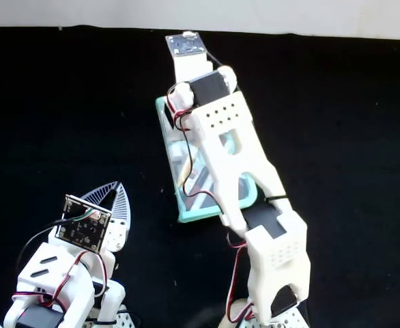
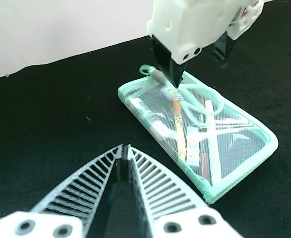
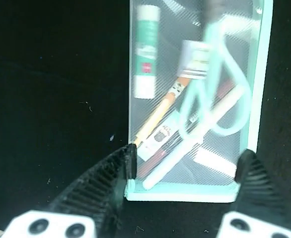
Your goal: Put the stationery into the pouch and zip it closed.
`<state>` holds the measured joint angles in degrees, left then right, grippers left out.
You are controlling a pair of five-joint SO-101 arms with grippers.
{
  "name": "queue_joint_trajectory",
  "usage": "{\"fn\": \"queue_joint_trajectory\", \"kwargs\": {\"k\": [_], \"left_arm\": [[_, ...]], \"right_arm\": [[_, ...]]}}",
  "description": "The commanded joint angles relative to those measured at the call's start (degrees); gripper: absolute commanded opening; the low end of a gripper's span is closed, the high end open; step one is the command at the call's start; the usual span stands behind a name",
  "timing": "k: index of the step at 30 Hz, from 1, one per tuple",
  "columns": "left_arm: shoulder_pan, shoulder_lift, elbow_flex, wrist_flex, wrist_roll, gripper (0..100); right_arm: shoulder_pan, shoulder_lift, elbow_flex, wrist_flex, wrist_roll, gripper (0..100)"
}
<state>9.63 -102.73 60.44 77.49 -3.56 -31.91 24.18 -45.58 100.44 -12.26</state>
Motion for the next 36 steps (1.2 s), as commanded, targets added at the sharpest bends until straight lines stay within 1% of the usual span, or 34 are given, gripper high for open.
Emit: {"fn": "queue_joint_trajectory", "kwargs": {"k": [1,3,7,9,13,16,24,29,32,36], "left_arm": [[0.0,0.0,0.0,-0.3,-0.4,1],[0.0,0.0,-0.2,-0.3,-0.4,1],[0.0,0.0,-1.3,-0.4,-0.4,1],[0.0,0.0,-2.8,-0.4,-0.4,1],[0.0,0.0,-4.4,-0.4,-0.4,1],[0.0,0.0,-4.4,-0.4,-0.4,1],[0.0,-1.2,-10.7,0.2,-0.4,1],[0.0,-1.2,-16.0,0.6,-0.3,1],[0.0,-1.2,-20.2,4.0,-0.3,1],[0.0,-1.2,-24.1,8.8,-0.3,1]], "right_arm": [[-0.7,-1.6,-0.1,0.7,0.3,33.1],[-1.2,-2.2,0.0,0.7,0.3,33.1],[-3.2,-8.3,2.9,0.7,0.3,32.0],[-4.6,-12.9,5.3,0.7,0.4,25.6],[-6.1,-22.0,13.7,0.6,0.4,8.7],[-6.2,-28.4,21.1,0.4,0.4,0.5],[-6.0,-44.5,34.9,0.3,0.6,1.2],[-5.9,-56.4,42.9,-3.7,0.6,1.2],[-5.1,-65.1,48.8,-7.1,0.6,1.2],[-0.1,-77.3,58.7,-13.6,0.6,1.2]]}}
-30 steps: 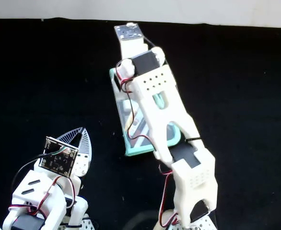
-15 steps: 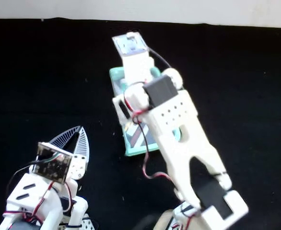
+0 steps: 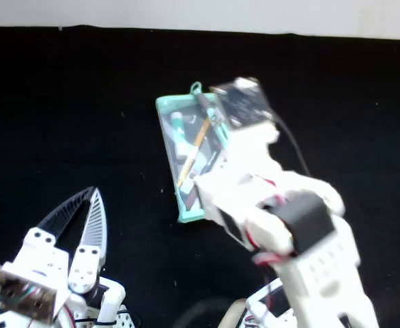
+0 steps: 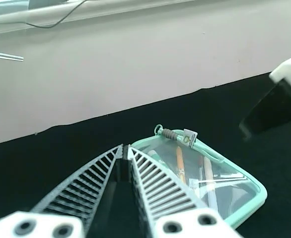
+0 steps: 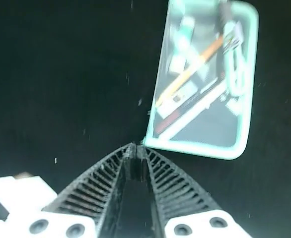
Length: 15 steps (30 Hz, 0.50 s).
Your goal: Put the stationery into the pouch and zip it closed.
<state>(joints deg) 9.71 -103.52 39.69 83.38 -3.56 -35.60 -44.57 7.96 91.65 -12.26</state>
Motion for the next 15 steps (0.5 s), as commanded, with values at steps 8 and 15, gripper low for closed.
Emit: {"fn": "queue_joint_trajectory", "kwargs": {"k": [8,15], "left_arm": [[-0.2,-0.4,-3.6,9.6,-0.3,1],[-9.6,-0.4,4.8,9.3,-0.4,1]], "right_arm": [[17.7,-32.7,29.6,-23.7,0.9,1.2],[31.8,-52.5,52.5,-39.6,14.3,1.2]]}}
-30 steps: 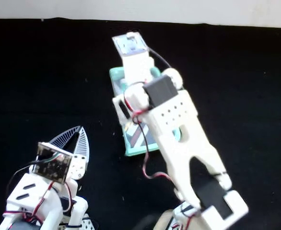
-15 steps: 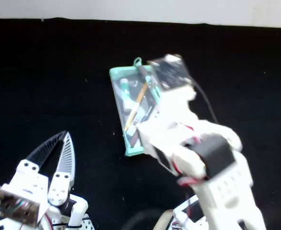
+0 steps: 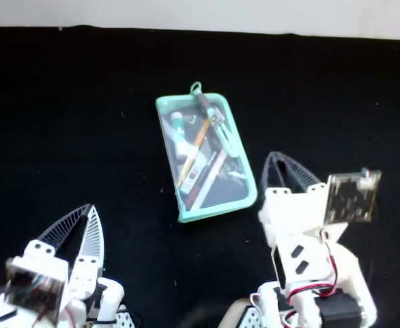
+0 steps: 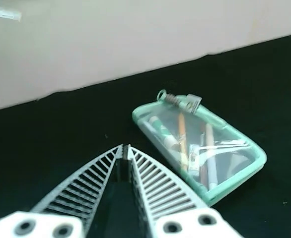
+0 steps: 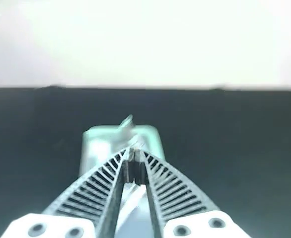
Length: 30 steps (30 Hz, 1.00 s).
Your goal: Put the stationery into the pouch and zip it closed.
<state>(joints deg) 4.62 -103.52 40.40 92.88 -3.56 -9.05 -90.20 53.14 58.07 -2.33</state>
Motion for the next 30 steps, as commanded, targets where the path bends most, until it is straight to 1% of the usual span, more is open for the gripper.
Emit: {"fn": "queue_joint_trajectory", "kwargs": {"k": [1,4,9,13,17,24,27,30], "left_arm": [[-6.7,-0.4,6.4,-0.5,-0.4,1],[-13.8,-0.4,13.7,-5.2,-0.4,1],[-25.1,-0.4,26.4,-17.3,-0.4,1],[-30.7,-0.4,35.4,-22.9,-0.4,1],[-33.2,-0.4,43.3,-24.3,-0.4,1],[-33.4,-0.4,52.0,-24.3,-0.4,1],[-33.4,-0.4,54.6,-24.3,-0.4,1],[-33.4,-0.4,56.6,-24.2,-0.4,1]], "right_arm": [[6.7,-9.3,10.1,-7.3,5.3,1.2],[10.2,-15.1,17.4,-8.3,8.5,1.2],[12.9,-14.0,25.2,-8.3,11.9,1.2],[12.9,-14.0,33.2,-8.3,12.0,1.2],[12.8,-14.0,41.5,-8.3,12.0,1.2],[12.9,-13.6,50.3,-7.5,11.8,1.2],[12.7,-13.9,50.5,-3.4,11.9,1.2],[12.8,-13.9,50.5,3.0,11.7,1.2]]}}
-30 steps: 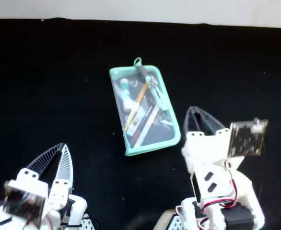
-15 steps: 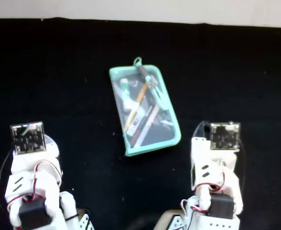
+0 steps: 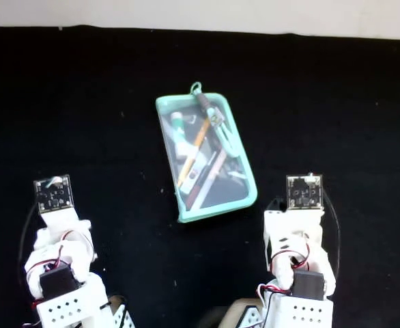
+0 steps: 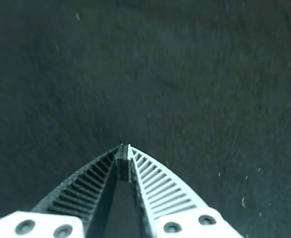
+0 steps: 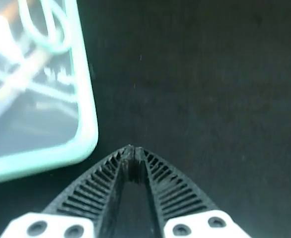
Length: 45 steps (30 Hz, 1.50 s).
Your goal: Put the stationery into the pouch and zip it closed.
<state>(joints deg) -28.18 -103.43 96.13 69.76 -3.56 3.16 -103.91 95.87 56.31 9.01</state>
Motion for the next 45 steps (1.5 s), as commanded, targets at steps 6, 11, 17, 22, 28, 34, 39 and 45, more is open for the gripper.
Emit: {"fn": "queue_joint_trajectory", "kwargs": {"k": [6,11,17,22,28,34,39,45], "left_arm": [[-0.7,-0.4,1.0,-0.6,-0.4,1],[-0.7,-0.4,1.0,6.7,-0.4,1],[-4.2,-0.4,1.0,6.9,-0.3,1],[-5.1,-0.4,1.0,6.9,-0.3,1],[-5.1,-0.4,1.0,6.9,-0.3,1],[-5.1,-0.4,1.0,6.9,-0.3,1],[-5.1,-0.4,1.0,6.9,-0.3,1],[-5.1,-0.4,1.0,6.9,-0.3,1]], "right_arm": [[0.8,-0.3,7.8,14.6,0.5,1.2],[0.8,-0.3,7.8,14.7,0.6,1.2],[0.7,-0.3,7.8,14.7,0.6,1.2],[0.7,-0.3,7.8,14.7,0.6,1.2],[0.7,-0.3,7.8,14.7,0.6,1.2],[0.7,-0.3,7.8,14.7,0.6,1.2],[0.7,-0.3,7.8,14.7,0.6,1.2],[0.7,-0.3,7.8,14.7,0.6,1.2]]}}
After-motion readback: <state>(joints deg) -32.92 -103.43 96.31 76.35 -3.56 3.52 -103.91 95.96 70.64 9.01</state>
